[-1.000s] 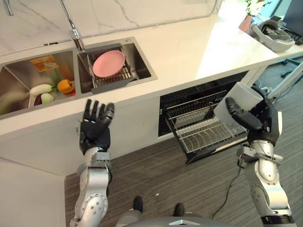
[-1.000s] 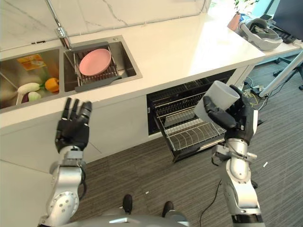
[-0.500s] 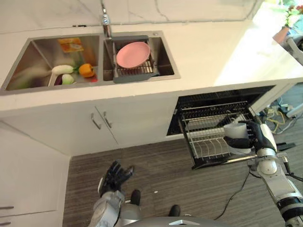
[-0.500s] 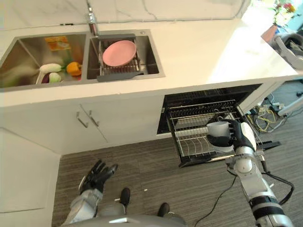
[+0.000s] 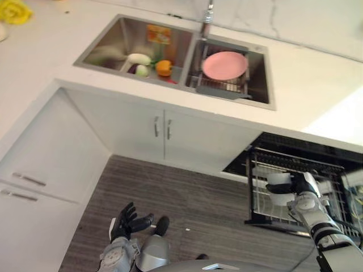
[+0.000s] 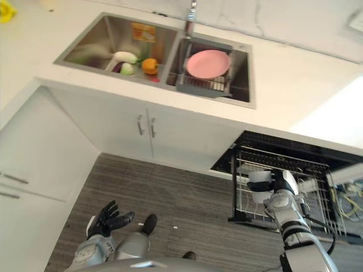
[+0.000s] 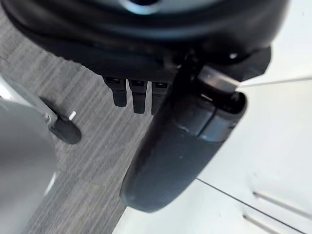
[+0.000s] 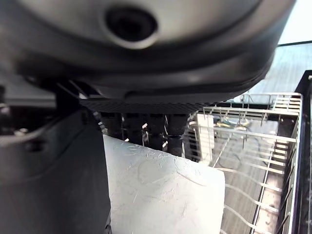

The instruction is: Place the dishes in the dishwasher.

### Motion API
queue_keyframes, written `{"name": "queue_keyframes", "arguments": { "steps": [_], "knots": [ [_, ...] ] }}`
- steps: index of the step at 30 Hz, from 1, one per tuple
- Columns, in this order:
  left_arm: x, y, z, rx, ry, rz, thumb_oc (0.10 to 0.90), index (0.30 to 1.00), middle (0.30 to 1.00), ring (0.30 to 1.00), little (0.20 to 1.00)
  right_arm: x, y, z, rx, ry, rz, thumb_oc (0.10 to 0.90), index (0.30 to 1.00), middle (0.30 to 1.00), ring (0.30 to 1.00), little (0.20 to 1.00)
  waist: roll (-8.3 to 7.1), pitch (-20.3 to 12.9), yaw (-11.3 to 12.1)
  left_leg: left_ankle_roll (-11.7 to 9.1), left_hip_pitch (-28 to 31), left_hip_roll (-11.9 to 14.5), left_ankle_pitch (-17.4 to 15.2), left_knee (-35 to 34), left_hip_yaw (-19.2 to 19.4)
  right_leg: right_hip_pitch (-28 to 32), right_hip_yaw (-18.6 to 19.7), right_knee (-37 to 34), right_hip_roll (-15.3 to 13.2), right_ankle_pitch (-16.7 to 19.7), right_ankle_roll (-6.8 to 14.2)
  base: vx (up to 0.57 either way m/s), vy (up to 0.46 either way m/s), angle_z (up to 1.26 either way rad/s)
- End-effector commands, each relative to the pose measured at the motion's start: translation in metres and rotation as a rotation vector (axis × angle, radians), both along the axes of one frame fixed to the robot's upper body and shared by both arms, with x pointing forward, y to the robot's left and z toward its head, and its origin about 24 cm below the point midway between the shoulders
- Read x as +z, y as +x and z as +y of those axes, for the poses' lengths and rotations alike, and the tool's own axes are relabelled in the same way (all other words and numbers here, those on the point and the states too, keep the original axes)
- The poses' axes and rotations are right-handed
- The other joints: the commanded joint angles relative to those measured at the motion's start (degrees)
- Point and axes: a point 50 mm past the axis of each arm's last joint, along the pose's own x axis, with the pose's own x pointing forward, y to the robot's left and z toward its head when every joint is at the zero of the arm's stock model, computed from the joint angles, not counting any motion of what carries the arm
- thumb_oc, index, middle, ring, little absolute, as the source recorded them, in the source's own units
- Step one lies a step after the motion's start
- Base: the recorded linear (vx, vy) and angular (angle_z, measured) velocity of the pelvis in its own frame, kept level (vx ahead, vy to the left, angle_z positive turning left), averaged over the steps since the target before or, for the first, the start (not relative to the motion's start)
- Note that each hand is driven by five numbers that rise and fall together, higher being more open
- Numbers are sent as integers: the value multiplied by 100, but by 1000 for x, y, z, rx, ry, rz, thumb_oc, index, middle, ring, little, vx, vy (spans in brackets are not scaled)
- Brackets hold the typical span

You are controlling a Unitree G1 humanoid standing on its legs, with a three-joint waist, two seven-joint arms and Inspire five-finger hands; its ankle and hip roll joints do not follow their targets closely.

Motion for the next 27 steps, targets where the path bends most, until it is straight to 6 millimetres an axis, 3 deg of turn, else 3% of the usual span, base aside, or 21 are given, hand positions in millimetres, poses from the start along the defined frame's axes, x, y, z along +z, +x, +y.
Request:
{"name": "queue_keyframes", "arguments": {
  "steps": [1, 8, 20, 27],
  "knots": [
    [17, 27, 10, -50, 92, -113, 800, 900, 900, 900, 900, 39, 30, -17, -46, -93, -143, 400, 300, 300, 300, 300, -162, 84, 137, -568, 135, 331, -527, 35, 430, 101, 109, 66, -224, -314, 220, -8, -15, 25],
    [-4, 10, 13, 50, 81, -4, 800, 900, 900, 900, 900, 4, 0, -14, -126, -84, -10, 400, 300, 300, 300, 300, -29, 91, 182, -594, 56, 312, -469, 35, 335, 87, -31, 66, -215, -339, 190, -2, -1, 13],
    [-11, 12, 7, 64, 120, 36, 800, 900, 900, 900, 900, 14, 5, -18, -203, -145, -85, 400, 300, 300, 300, 300, 226, 39, -65, -598, 134, 364, -468, 35, 471, 73, 74, 66, -234, -318, 204, -14, 13, 0],
    [-14, 13, 3, 62, 110, 50, 800, 900, 900, 900, 900, 7, -1, -18, -216, -140, -30, 400, 300, 300, 300, 300, 321, 27, -151, -588, 194, 376, -490, 35, 575, 75, 154, 66, -250, -319, 214, -15, 20, -8]
  ]
}}
